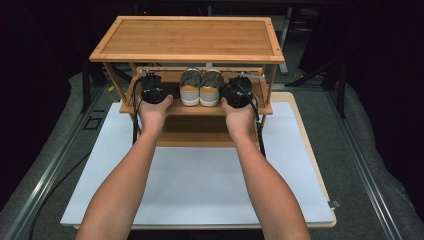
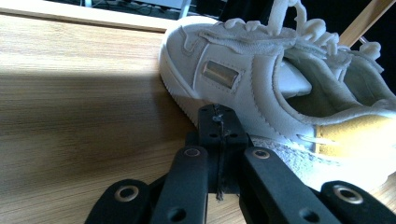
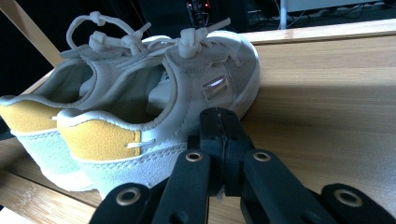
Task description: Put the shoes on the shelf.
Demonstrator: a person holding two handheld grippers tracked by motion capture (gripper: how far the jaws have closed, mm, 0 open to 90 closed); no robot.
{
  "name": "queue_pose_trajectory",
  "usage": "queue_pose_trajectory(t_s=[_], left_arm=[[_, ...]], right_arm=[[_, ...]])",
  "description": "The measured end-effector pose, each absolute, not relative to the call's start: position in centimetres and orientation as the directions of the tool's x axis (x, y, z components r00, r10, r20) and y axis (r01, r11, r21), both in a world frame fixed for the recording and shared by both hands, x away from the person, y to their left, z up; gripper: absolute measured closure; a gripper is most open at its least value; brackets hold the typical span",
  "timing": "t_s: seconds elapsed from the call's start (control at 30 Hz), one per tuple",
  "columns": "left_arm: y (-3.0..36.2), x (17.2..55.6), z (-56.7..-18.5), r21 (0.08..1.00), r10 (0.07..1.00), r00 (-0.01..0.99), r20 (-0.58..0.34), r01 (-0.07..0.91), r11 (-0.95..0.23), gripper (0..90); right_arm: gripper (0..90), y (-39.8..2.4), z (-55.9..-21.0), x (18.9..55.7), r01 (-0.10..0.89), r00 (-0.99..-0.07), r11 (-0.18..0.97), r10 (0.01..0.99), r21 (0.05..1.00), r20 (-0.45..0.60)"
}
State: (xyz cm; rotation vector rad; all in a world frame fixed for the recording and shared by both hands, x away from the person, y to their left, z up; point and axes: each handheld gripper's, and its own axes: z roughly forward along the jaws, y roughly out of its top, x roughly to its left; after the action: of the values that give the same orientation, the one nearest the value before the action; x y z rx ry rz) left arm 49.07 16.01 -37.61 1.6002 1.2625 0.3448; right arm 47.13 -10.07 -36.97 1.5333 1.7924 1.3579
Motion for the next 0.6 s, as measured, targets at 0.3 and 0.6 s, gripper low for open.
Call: queue_pose_trajectory(t_s=[0.3,0.6], left_arm=[[16.04,49.01,-37.73,0.83,0.846,0.402,-0.351,0.552,0.082,90.0],[15.93,48.88,-37.76,0.837,0.853,0.4,-0.336,0.543,0.075,90.0]], right_arm=[[90.0,-10.2,-37.05,47.31,0.503,-0.317,-0.092,0.906,0.859,0.282],[90.0,-10.08,-37.0,47.16,0.505,-0.298,-0.088,0.916,0.859,0.269]])
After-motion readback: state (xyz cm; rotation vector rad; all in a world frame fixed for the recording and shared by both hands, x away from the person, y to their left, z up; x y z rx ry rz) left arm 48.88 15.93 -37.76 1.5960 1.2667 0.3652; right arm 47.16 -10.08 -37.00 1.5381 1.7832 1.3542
